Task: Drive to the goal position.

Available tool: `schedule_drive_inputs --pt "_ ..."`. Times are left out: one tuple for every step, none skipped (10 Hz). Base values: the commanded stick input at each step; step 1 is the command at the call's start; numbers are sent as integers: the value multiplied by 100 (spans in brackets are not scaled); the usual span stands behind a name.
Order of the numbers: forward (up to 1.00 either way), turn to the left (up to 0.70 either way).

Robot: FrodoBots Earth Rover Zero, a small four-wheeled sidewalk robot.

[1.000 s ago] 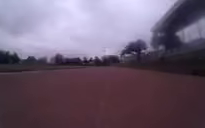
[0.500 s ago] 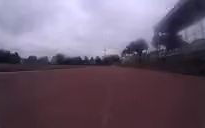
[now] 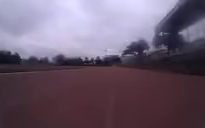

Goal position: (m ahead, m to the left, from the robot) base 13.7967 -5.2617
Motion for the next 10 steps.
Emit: schedule_drive_inputs --pt "70 -14" --pt "70 -14" --pt "70 -14" --pt "70 -14" --pt "70 -14" --pt "70 -14" --pt "70 -14" --pt "70 -14" --pt "70 -14" --pt "70 -14"
